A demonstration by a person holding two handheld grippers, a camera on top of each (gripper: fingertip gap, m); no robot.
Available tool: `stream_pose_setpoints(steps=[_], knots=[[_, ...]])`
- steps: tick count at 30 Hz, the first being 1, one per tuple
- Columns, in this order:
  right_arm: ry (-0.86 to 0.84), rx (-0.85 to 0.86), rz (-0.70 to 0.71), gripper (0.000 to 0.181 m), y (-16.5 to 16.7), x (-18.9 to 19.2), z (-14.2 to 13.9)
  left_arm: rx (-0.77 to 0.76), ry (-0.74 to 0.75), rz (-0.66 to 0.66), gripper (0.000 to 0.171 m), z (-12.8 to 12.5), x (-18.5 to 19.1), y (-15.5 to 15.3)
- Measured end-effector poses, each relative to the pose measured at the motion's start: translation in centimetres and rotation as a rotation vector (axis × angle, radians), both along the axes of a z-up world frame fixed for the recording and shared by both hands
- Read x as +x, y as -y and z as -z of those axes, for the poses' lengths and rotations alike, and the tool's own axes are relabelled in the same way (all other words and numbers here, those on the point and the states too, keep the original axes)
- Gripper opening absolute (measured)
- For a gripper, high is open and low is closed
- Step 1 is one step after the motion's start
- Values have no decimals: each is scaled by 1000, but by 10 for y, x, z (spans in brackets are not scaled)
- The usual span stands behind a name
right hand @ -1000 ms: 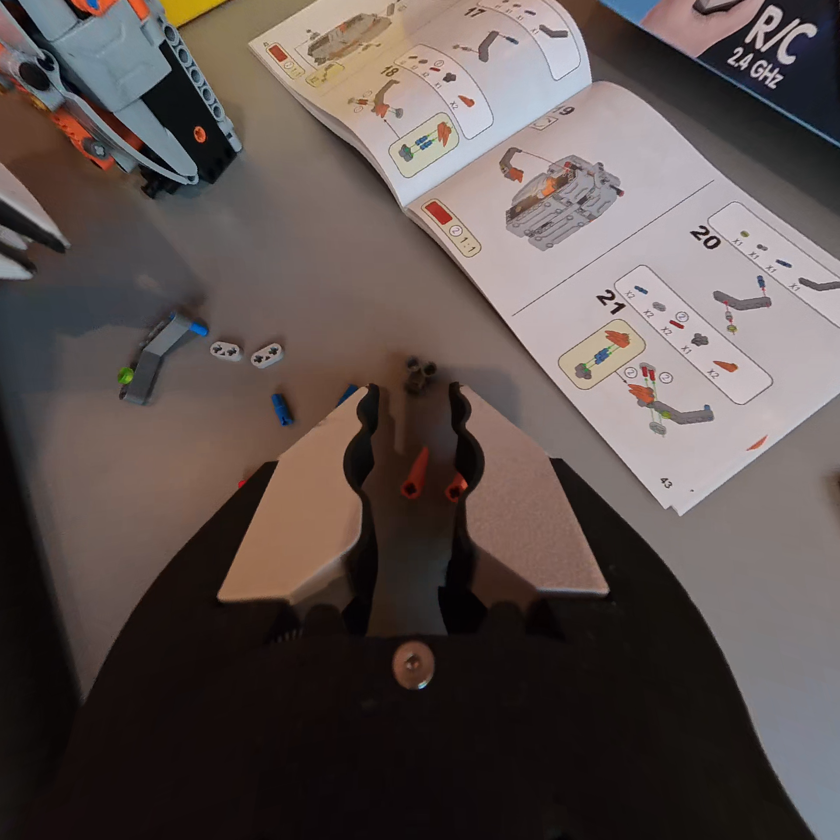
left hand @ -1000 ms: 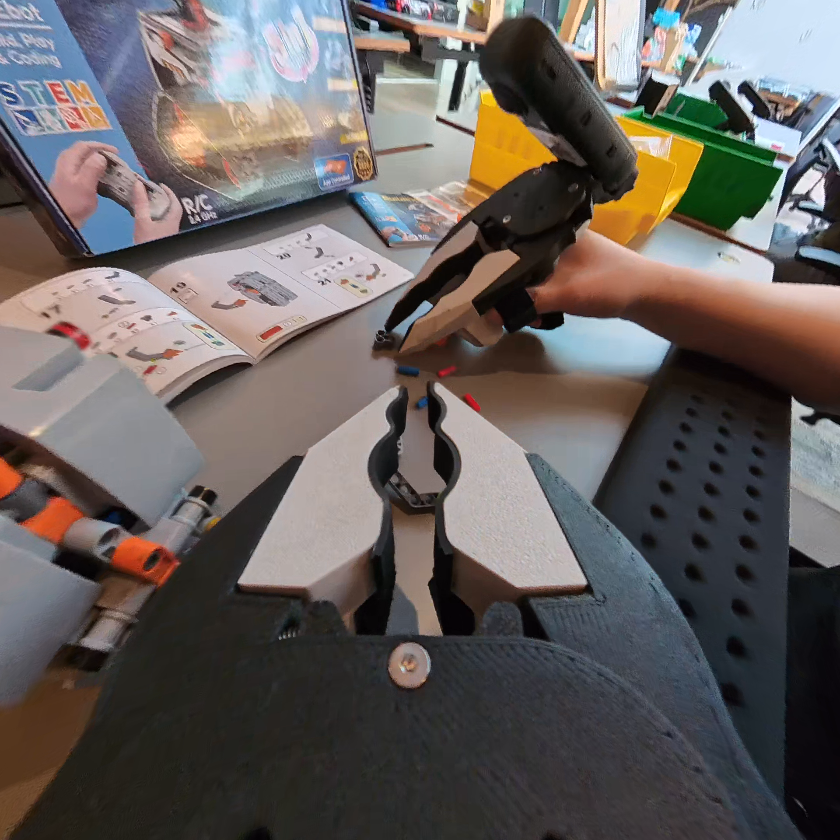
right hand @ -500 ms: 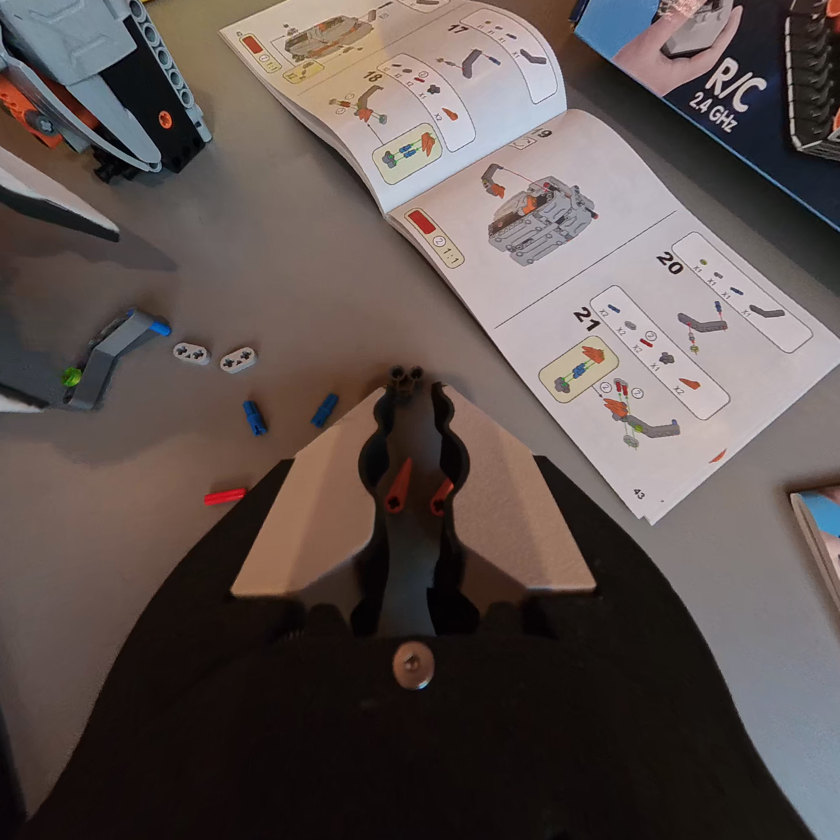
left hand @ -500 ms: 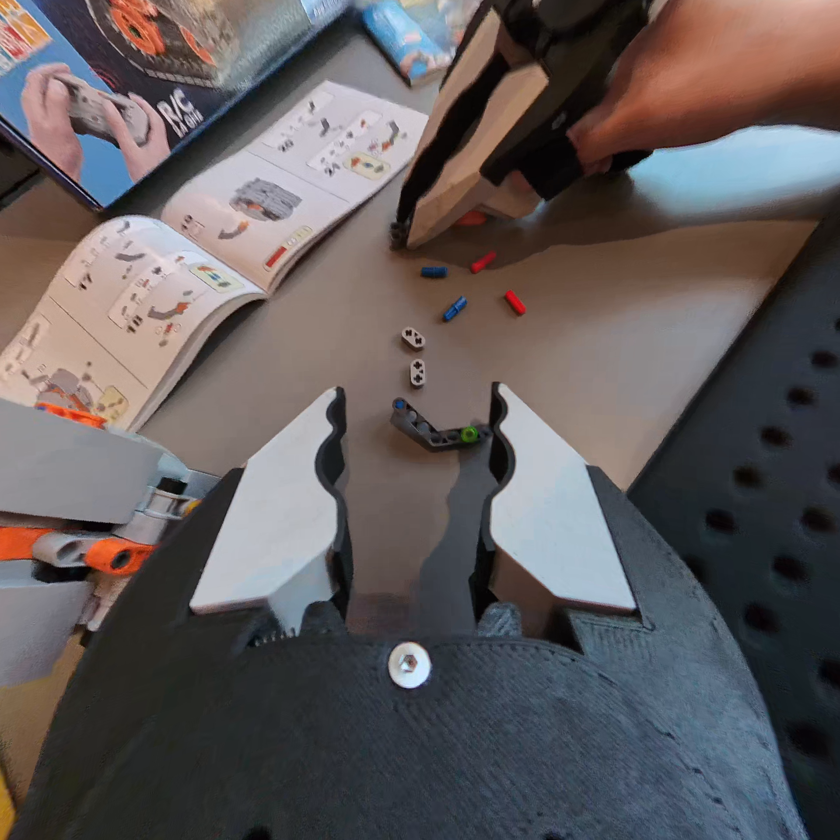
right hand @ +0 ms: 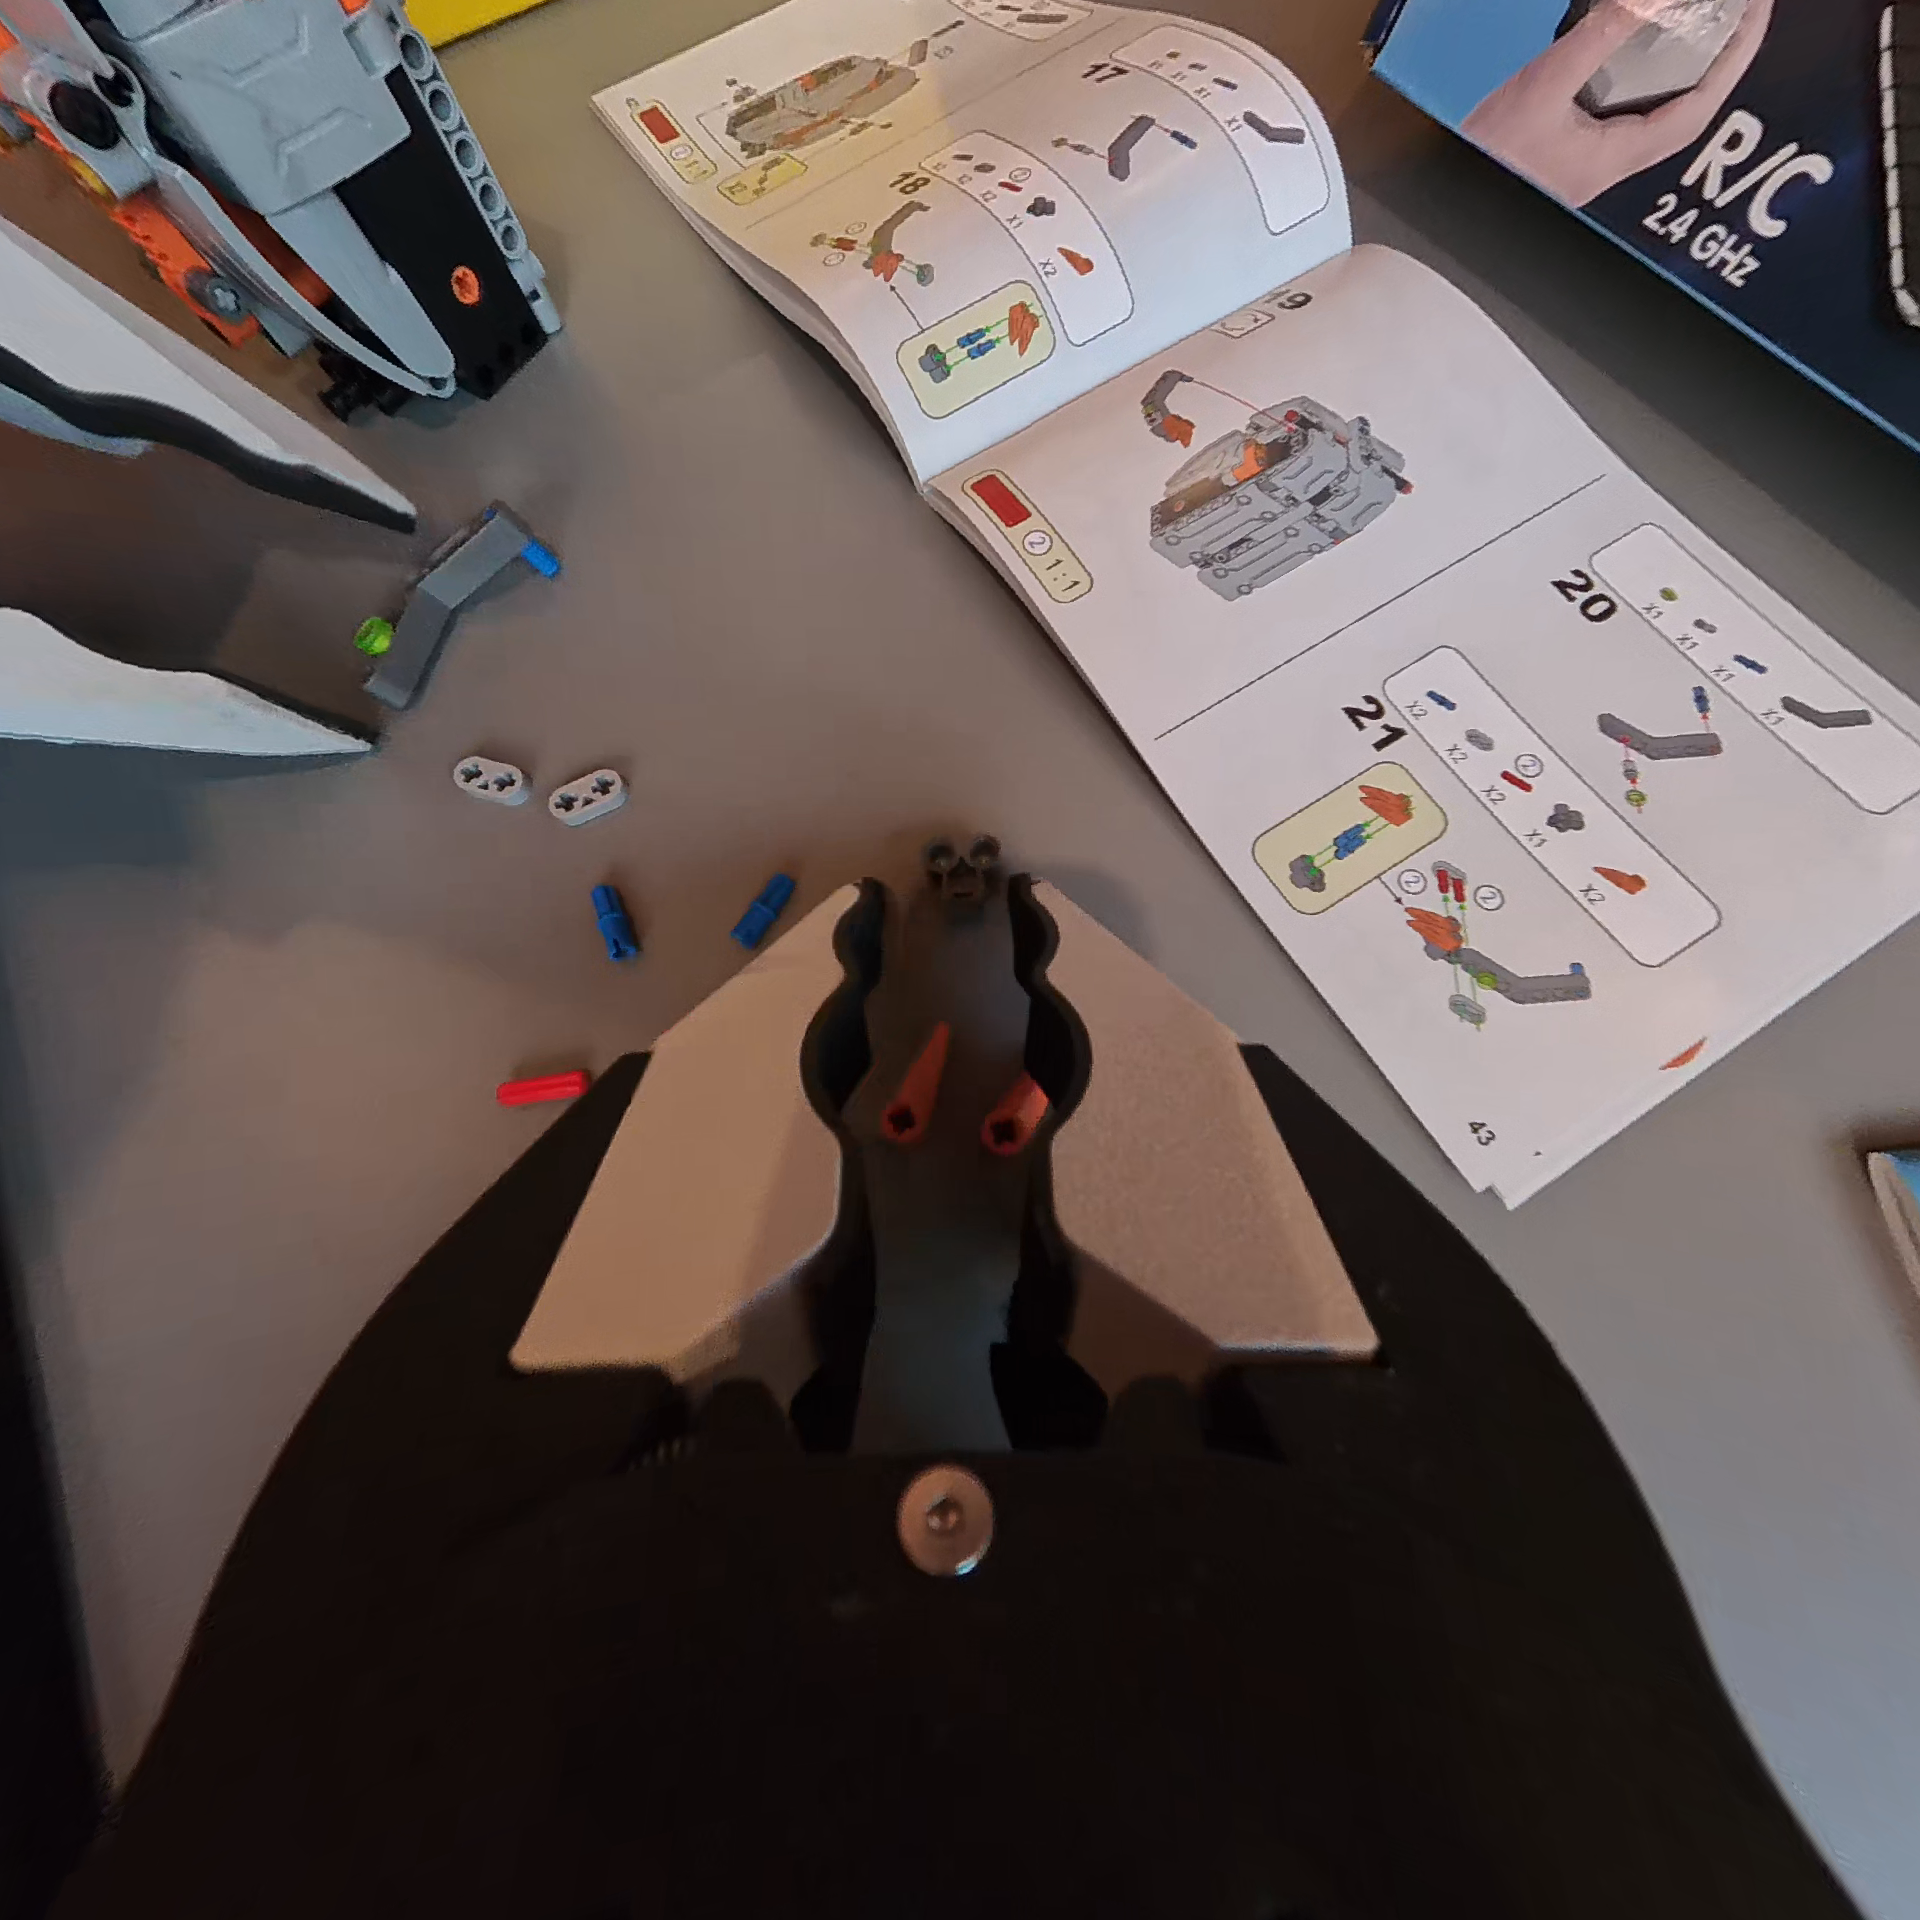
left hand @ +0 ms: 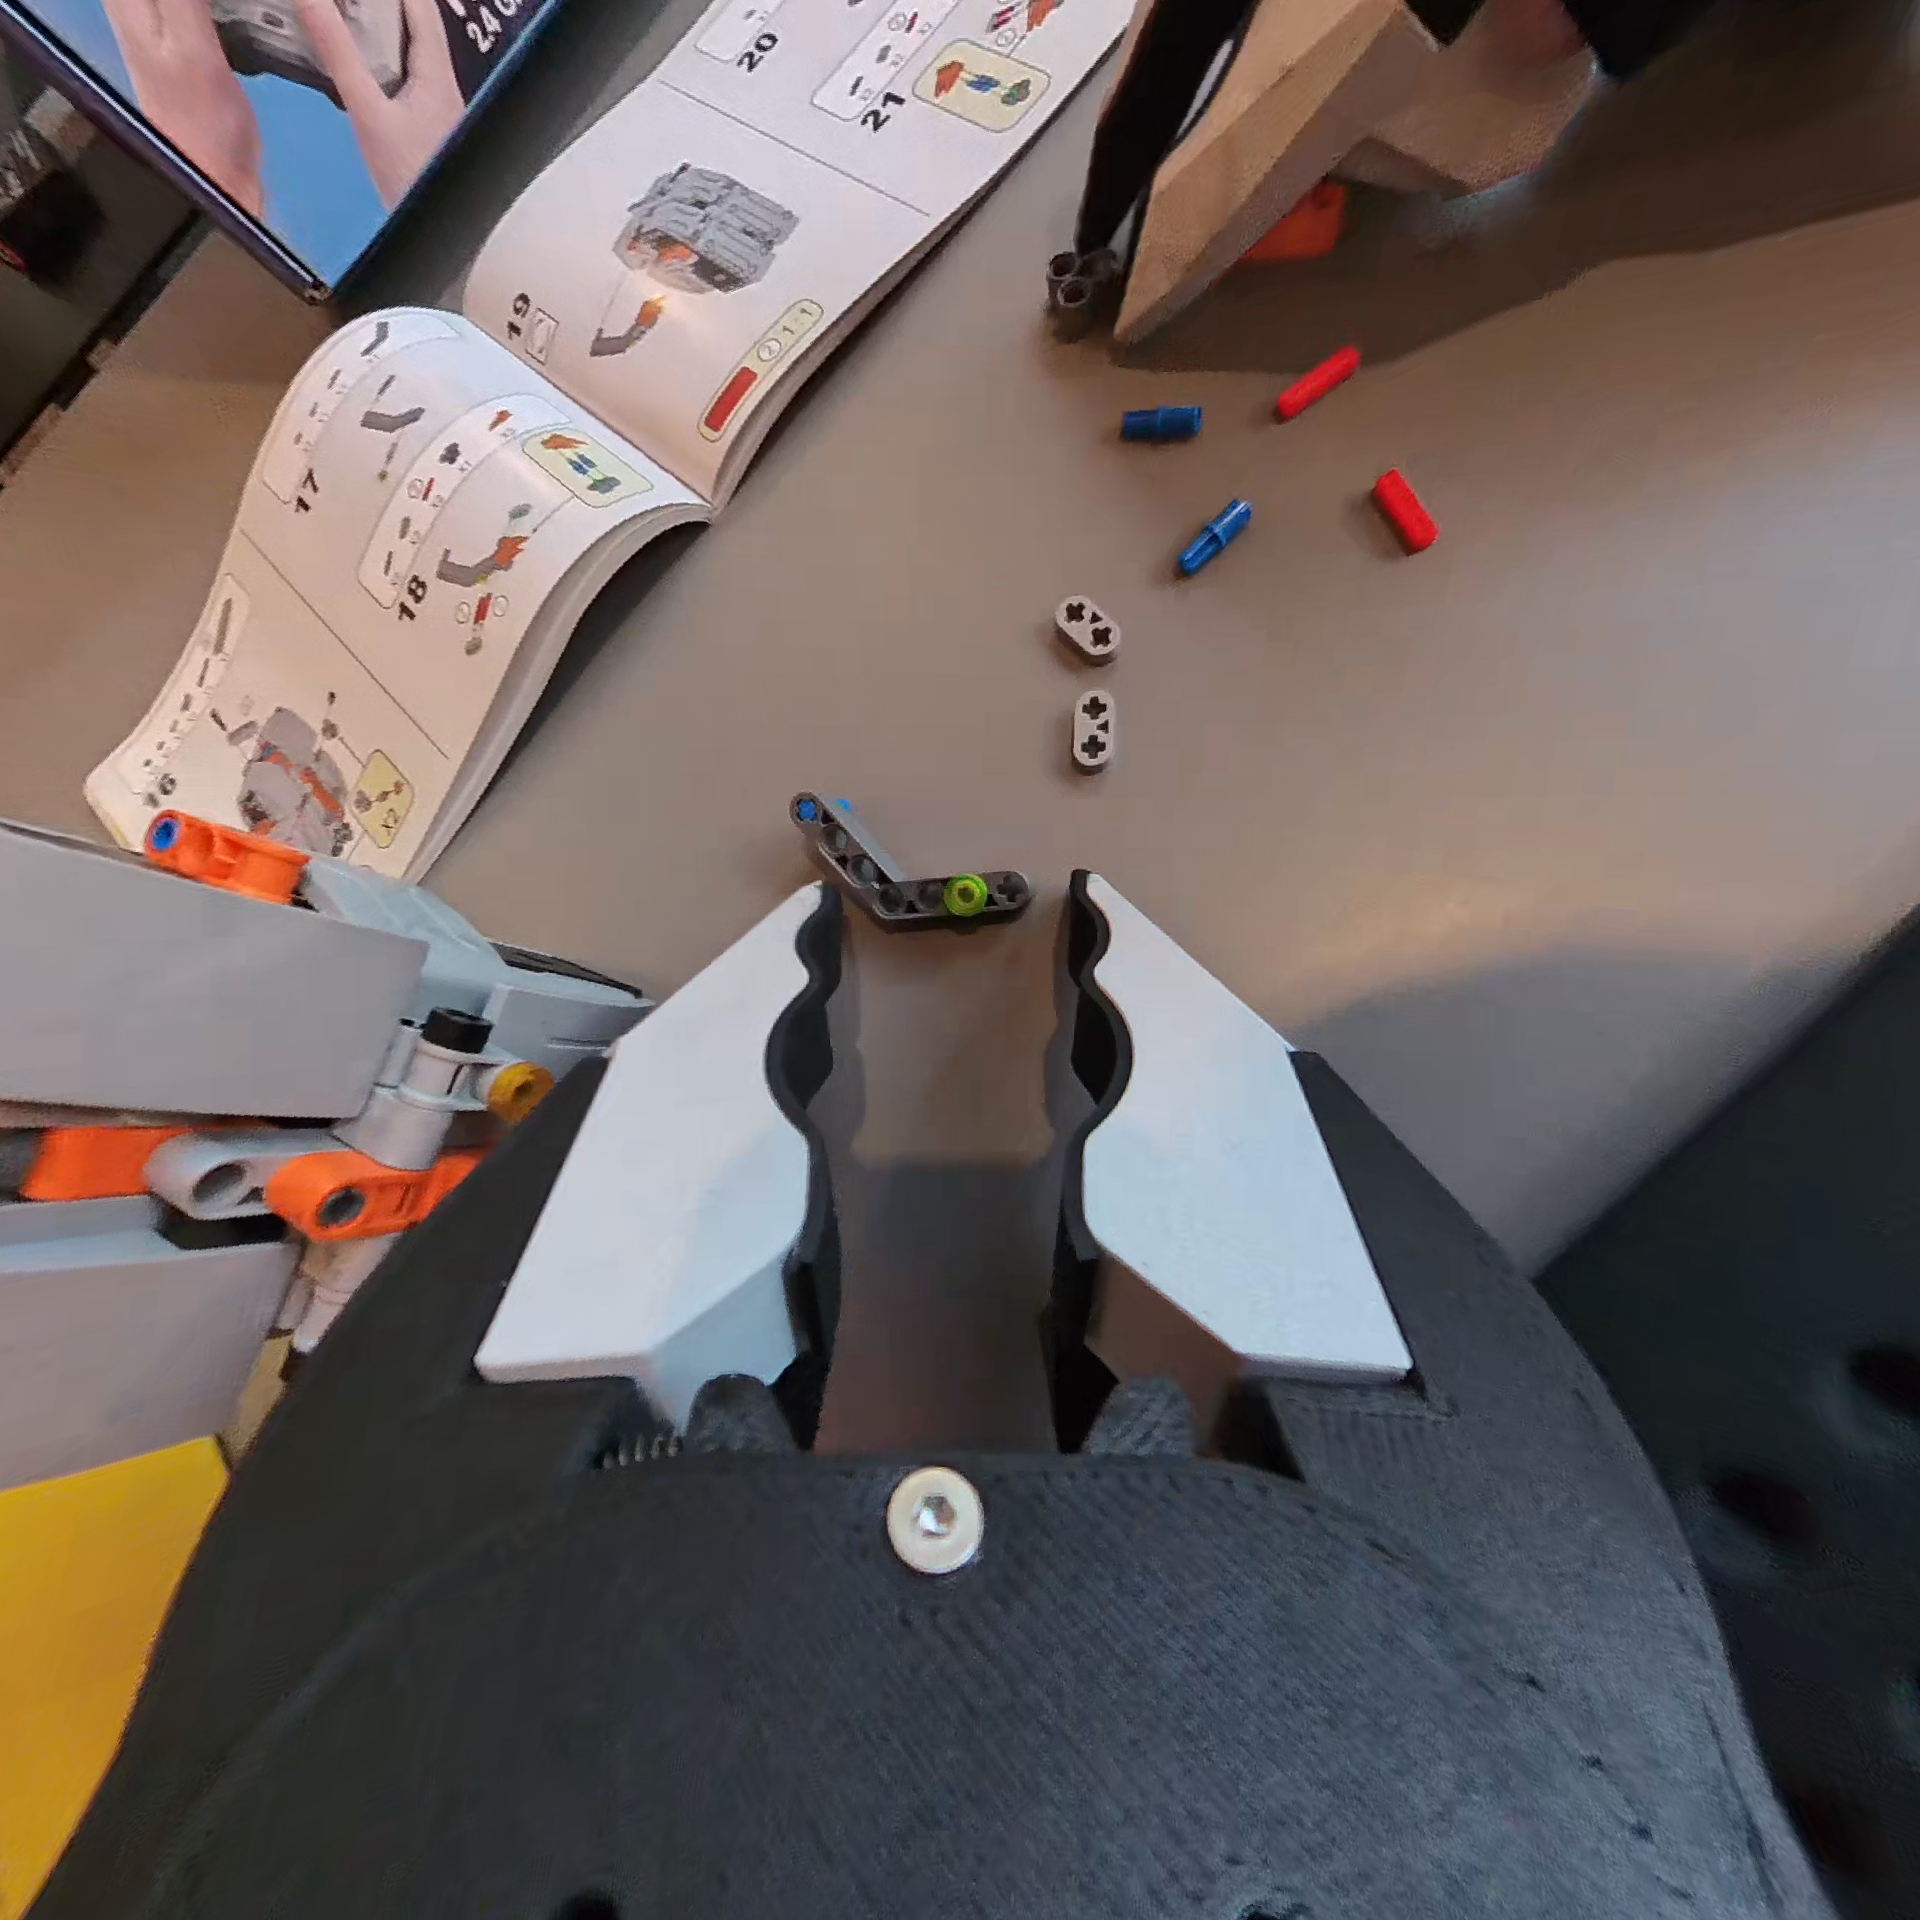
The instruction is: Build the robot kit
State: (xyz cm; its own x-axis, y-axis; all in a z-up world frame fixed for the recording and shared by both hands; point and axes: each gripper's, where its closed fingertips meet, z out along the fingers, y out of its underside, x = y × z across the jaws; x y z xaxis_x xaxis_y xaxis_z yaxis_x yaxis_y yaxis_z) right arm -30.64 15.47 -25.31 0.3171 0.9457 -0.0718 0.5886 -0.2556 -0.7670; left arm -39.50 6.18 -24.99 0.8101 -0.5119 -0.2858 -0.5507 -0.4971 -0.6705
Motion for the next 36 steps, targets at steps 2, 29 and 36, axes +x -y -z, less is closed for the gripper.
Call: stream_pose_setpoints(steps=[2, 29, 36], knots=[[-16, -16, 0, 25, 1, -4, -1, 14, -11, -8, 46, -1, -1, -1], [-169, 433, -654, 14, 98, 2, -68, -305, 904, 205, 19, -70, 95, -1], [-158, 424, -675, 14, 102, 0, -62, -431, 1000, 231, 8, -66, 98, -2]])
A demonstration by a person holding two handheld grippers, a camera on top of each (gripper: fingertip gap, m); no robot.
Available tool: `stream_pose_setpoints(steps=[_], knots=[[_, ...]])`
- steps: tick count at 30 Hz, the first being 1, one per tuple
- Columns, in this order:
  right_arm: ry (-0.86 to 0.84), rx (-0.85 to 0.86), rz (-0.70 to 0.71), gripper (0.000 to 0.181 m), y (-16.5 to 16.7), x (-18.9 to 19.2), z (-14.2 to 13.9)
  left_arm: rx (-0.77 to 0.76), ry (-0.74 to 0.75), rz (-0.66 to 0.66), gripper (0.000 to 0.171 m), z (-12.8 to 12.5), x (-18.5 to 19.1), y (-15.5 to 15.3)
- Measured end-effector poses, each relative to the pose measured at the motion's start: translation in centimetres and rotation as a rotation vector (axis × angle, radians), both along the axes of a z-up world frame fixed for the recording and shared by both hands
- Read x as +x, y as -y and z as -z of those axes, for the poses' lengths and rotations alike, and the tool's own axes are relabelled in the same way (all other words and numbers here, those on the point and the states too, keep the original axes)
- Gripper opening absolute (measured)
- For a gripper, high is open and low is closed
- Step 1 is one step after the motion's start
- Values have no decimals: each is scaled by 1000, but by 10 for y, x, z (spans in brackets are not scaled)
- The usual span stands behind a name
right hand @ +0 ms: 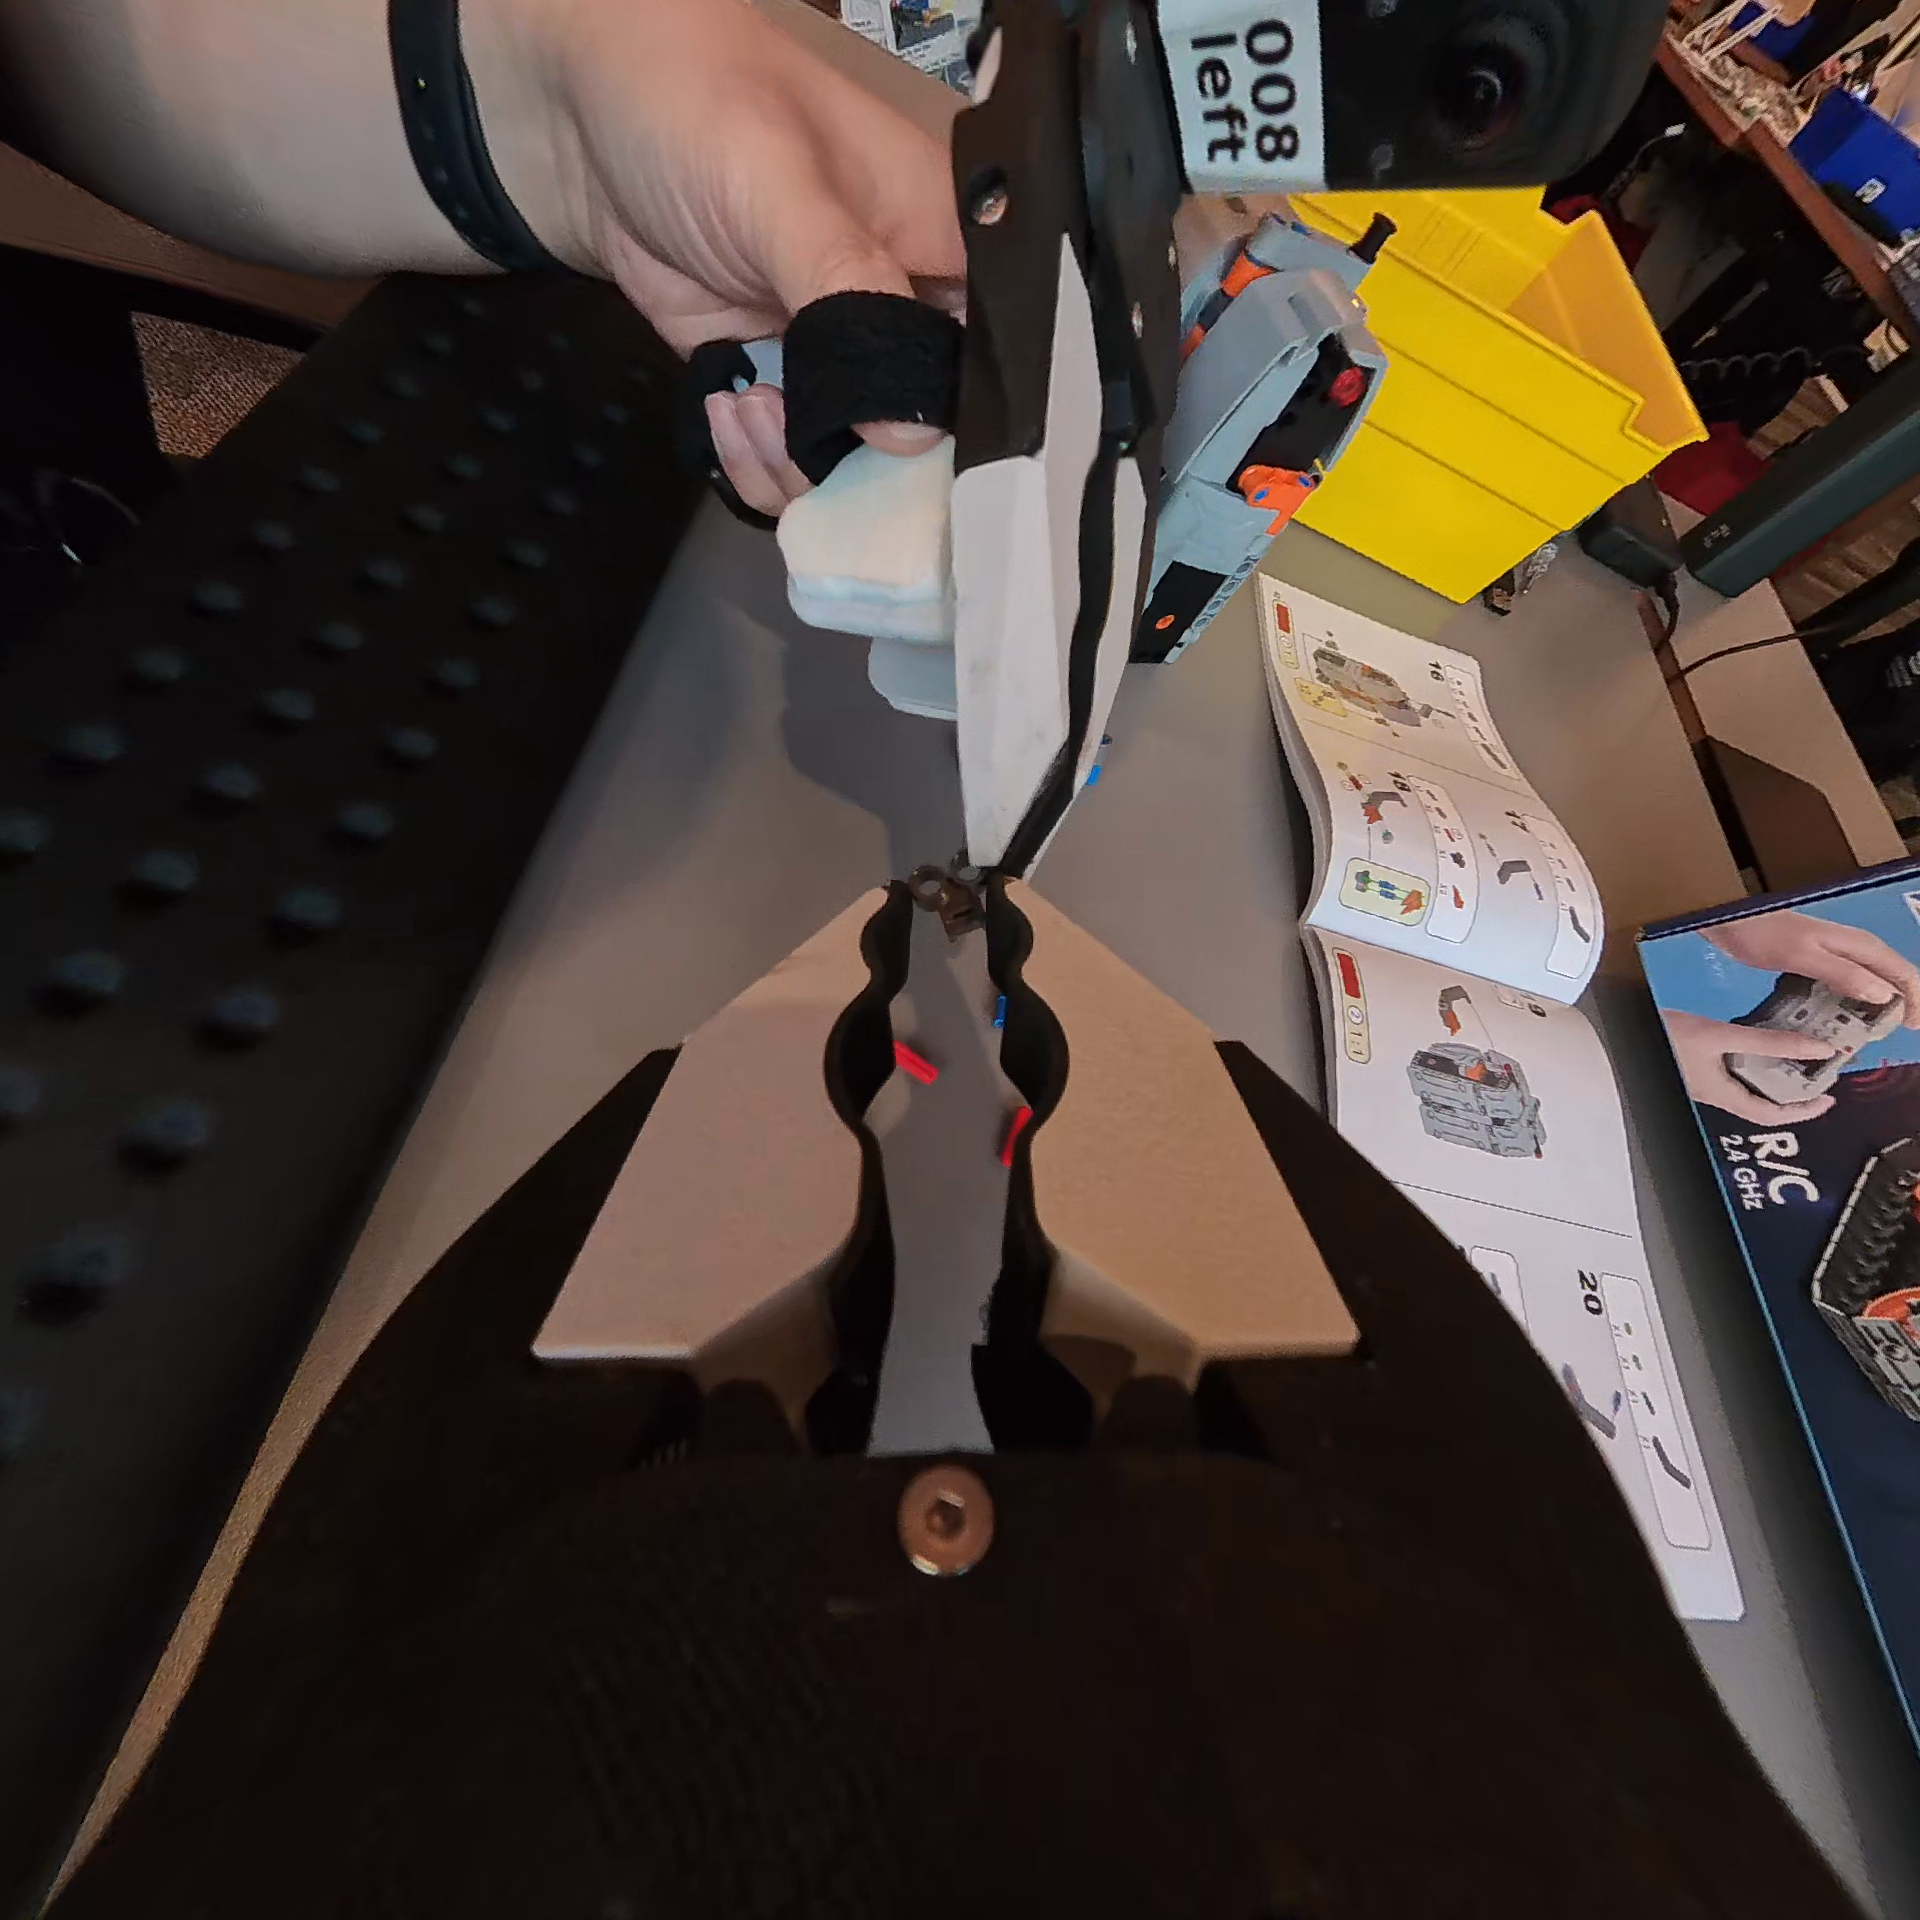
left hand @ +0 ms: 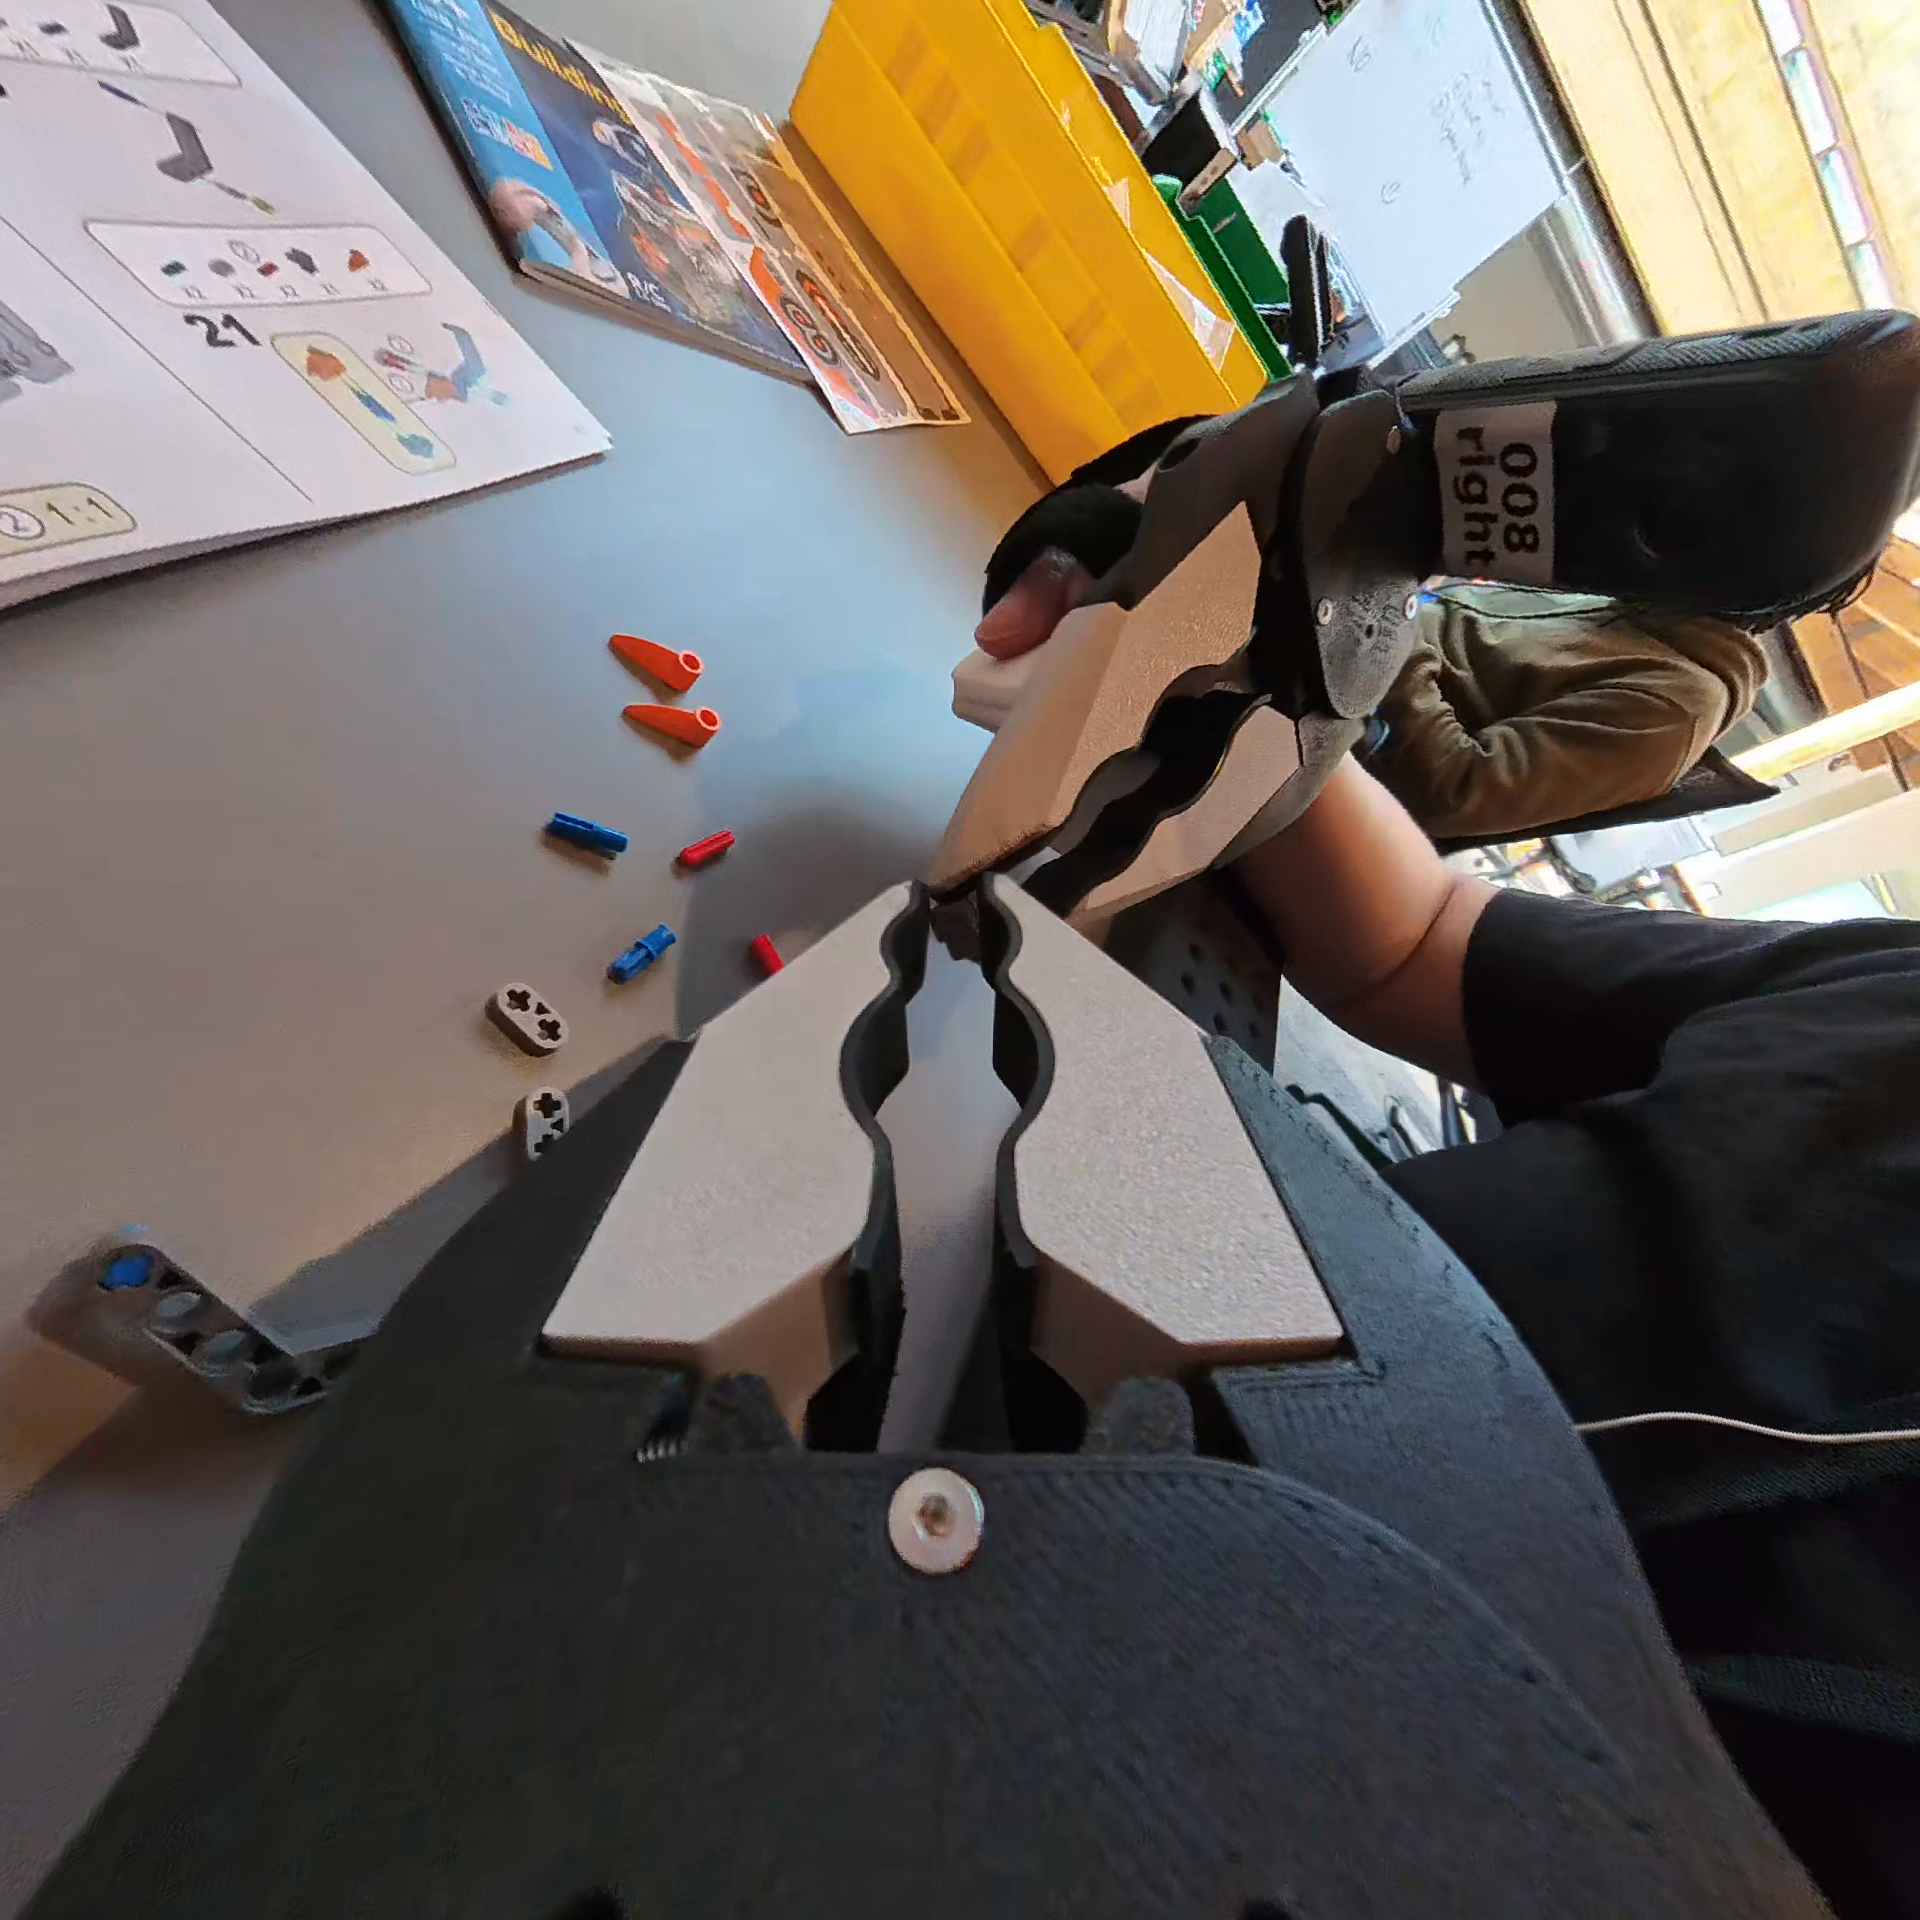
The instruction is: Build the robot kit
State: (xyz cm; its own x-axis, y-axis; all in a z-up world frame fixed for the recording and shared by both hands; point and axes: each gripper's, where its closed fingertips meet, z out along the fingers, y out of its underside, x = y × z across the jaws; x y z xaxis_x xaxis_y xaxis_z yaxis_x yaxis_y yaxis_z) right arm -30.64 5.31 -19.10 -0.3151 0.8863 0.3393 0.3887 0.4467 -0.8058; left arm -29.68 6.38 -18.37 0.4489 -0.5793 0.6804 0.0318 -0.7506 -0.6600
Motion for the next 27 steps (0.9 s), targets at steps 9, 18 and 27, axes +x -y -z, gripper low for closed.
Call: stream_pose_setpoints(steps=[9, 18, 27], knots=[[17, -34, -17, 15, 0, 0, 6, -29, 43, 20, 4, 7, -2, 2], [5, -49, 4, 15, -8, -1, 6, -32, 154, 6, 0, 0, -7, 6], [-25, -20, -21, 15, -1, -1, -3, -6, 144, -31, 20, 0, -10, 1]])
